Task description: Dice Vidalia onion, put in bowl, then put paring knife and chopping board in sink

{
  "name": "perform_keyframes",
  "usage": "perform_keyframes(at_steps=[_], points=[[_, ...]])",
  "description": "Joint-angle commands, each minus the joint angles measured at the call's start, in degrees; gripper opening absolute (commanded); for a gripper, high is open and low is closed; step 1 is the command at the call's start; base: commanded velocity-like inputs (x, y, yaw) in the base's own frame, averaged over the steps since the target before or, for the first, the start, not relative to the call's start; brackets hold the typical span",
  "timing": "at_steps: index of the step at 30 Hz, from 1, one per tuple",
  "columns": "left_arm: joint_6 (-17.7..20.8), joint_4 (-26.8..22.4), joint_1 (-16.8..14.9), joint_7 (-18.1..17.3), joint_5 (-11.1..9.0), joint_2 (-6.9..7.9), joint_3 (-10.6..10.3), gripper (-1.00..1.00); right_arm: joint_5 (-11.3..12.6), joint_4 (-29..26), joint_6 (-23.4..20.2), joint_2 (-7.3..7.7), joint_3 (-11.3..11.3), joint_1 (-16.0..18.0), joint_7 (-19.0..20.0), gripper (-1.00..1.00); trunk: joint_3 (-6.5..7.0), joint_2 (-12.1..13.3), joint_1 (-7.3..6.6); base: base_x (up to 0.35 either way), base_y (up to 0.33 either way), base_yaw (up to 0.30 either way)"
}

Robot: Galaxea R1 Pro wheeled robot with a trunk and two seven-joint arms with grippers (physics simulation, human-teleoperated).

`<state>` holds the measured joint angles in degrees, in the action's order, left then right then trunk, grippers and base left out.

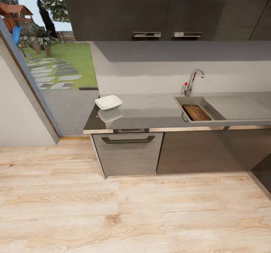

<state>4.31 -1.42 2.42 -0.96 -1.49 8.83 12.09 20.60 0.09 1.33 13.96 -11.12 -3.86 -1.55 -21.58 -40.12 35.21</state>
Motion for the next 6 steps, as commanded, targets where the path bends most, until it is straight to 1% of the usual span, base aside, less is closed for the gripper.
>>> perform_keyframes(at_steps=[1,5,6], points=[[0.2,-0.9,0.0,-0.2,-0.2,0.04,3.4,1.00,0.5,-0.3,0.1,-0.25,-0.5,0.0,-0.1,1.00,-0.04,0.0,0.01,0.000,0.000,0.000],[0.1,-1.4,0.0,-0.3,-0.2,-0.30,4.3,1.00,0.5,-0.3,0.1,-0.31,-0.5,0.0,-0.1,1.00,-0.04,0.0,0.01,0.000,0.000,0.000],[0.1,-1.5,0.0,-0.3,-0.2,-0.59,4.5,1.00,0.5,-0.3,0.1,-0.33,-0.5,0.0,0.0,1.00,-0.04,0.0,0.01,0.000,0.000,0.000]])
